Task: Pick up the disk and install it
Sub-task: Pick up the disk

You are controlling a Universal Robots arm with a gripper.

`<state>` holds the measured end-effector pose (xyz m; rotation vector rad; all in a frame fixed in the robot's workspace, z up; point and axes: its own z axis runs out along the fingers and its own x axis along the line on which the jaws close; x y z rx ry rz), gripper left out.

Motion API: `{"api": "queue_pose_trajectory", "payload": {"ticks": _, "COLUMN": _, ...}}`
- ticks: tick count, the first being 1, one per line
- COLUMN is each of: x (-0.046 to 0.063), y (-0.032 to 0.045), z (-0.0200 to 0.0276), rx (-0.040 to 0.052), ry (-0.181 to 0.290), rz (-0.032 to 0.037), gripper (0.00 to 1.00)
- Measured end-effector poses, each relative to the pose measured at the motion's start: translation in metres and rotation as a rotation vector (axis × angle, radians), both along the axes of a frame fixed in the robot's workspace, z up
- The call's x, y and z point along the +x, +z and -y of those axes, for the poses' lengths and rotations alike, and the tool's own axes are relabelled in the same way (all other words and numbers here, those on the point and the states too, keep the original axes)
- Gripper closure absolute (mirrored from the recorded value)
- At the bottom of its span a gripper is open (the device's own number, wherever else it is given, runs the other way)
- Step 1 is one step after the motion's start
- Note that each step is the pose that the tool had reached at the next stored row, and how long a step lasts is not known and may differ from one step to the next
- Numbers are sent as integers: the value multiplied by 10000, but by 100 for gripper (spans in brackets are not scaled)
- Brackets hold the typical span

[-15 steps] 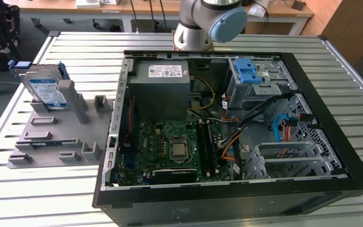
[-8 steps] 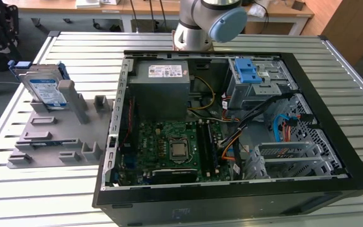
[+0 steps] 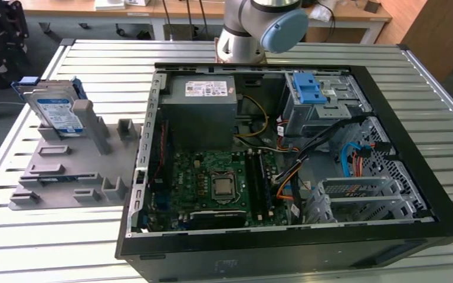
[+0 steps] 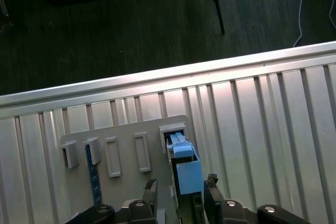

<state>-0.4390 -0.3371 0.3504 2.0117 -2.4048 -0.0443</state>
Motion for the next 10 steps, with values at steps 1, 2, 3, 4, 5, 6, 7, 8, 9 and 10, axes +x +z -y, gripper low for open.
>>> {"api": "queue_pose_trajectory", "payload": {"ticks": 1, "x": 0, "y": -4, "z": 0, "rx": 0, "ry": 24, "rz": 20, "gripper": 53}}
{"api": "queue_pose_trajectory", "payload": {"ticks": 2, "x": 0, "y": -8, "z": 0, "rx": 0, "ry": 68, "rz": 53, "gripper": 47}}
{"api": "queue_pose_trajectory", "payload": {"ticks": 3, "x": 0, "y": -13, "z": 0, "rx": 1, "ry": 141, "rz": 89, "gripper": 47}}
{"api": "queue_pose_trajectory", "payload": {"ticks": 4, "x": 0, "y": -19, "z": 0, "rx": 1, "ry": 239, "rz": 121, "gripper": 47}}
{"api": "queue_pose_trajectory", "payload": {"ticks": 5, "x": 0, "y": -23, "z": 0, "rx": 1, "ry": 336, "rz": 151, "gripper": 41}}
{"api": "queue_pose_trajectory", "payload": {"ticks": 6, "x": 0, "y": -29, "z": 0, "rx": 1, "ry": 434, "rz": 180, "gripper": 41}}
{"api": "queue_pose_trajectory", "payload": {"ticks": 7, "x": 0, "y": -36, "z": 0, "rx": 1, "ry": 497, "rz": 198, "gripper": 41}}
{"api": "queue_pose_trajectory", "payload": {"ticks": 8, "x": 0, "y": -45, "z": 0, "rx": 2, "ry": 508, "rz": 202, "gripper": 41}}
{"api": "queue_pose_trajectory", "payload": {"ticks": 9, "x": 0, "y": -56, "z": 0, "rx": 1, "ry": 508, "rz": 201, "gripper": 41}}
{"api": "queue_pose_trajectory", "payload": {"ticks": 10, "x": 0, "y": -68, "z": 0, "rx": -3, "ry": 508, "rz": 201, "gripper": 41}}
